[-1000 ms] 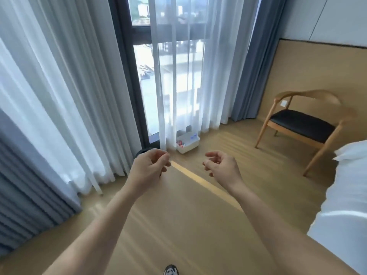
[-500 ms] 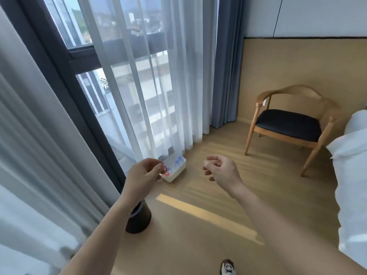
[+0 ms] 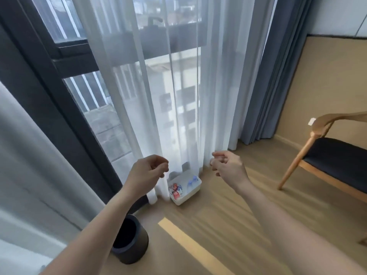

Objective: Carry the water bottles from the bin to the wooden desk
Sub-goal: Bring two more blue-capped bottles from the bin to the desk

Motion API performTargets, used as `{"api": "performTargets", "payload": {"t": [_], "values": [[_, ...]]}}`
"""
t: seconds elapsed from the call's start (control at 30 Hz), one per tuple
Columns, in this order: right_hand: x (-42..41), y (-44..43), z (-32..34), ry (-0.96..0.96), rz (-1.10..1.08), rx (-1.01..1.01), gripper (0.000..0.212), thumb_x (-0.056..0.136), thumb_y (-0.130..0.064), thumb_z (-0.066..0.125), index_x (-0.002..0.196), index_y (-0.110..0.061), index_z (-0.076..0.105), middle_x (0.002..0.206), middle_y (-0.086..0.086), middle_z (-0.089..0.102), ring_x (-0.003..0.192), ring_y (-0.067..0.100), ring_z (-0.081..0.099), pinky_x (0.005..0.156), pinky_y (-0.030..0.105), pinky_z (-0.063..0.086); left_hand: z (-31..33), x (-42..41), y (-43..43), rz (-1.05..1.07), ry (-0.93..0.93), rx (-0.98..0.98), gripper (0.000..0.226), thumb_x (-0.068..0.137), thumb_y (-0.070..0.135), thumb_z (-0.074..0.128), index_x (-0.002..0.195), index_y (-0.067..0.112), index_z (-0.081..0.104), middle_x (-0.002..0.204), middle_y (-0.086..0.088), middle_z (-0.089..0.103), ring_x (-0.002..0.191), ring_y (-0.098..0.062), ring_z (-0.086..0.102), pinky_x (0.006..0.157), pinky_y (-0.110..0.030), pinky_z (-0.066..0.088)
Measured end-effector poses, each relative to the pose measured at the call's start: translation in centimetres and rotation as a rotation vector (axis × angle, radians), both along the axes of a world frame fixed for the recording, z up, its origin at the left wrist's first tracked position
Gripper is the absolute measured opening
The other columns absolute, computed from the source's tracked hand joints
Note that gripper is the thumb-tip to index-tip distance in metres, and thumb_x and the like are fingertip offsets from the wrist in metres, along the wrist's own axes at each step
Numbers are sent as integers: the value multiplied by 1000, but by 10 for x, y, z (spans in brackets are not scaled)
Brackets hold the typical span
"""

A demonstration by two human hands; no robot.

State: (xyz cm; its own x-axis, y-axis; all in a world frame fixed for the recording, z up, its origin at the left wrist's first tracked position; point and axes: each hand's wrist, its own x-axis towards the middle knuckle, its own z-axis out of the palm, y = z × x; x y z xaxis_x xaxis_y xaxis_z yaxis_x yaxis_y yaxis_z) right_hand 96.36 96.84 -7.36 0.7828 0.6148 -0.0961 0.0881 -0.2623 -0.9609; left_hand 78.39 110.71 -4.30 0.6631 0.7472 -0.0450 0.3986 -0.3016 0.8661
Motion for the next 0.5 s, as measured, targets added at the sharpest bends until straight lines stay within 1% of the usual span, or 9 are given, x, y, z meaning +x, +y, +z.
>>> {"api": "performTargets", "payload": {"t": [0.1, 0.2, 0.33, 0.43, 0.5], "values": [[39, 29, -11, 15, 20, -84, 20, 82, -17, 62, 102, -19, 62, 83, 1, 67, 75, 17, 66, 77, 37, 55, -16, 42, 31, 18, 34, -49, 9, 86, 16, 58, 86, 19, 67, 78, -1, 73, 65, -14, 65, 75, -37, 54], [79, 62, -29, -8, 44, -153, 21, 81, -12, 62, 102, -16, 65, 82, 1, 67, 80, 20, 67, 79, 39, 55, -39, 85, 68, 30, 86, -97, 9, 86, 17, 59, 87, 18, 67, 80, -2, 73, 66, -15, 65, 74, -36, 53], [143, 128, -45, -19, 50, -224, 22, 79, -14, 62, 100, -20, 65, 88, 0, 67, 87, 20, 66, 82, 38, 56, -66, 149, 139, 66, 108, -152, 10, 84, 14, 58, 86, 16, 67, 84, -6, 73, 68, -16, 65, 68, -31, 52], [187, 186, -60, -18, 71, -269, 19, 81, -14, 61, 99, -21, 65, 86, 0, 66, 83, 18, 66, 75, 32, 55, -90, 203, 199, 71, 121, -163, 15, 83, 15, 56, 78, 27, 63, 83, 0, 73, 78, -16, 67, 78, -37, 55], [211, 222, -69, -8, 62, -274, 18, 82, -13, 61, 98, -20, 65, 85, 1, 66, 78, 16, 64, 69, 26, 53, -101, 245, 236, 80, 120, -197, 19, 82, 15, 56, 74, 32, 61, 86, 0, 73, 83, -19, 67, 83, -42, 54]]}}
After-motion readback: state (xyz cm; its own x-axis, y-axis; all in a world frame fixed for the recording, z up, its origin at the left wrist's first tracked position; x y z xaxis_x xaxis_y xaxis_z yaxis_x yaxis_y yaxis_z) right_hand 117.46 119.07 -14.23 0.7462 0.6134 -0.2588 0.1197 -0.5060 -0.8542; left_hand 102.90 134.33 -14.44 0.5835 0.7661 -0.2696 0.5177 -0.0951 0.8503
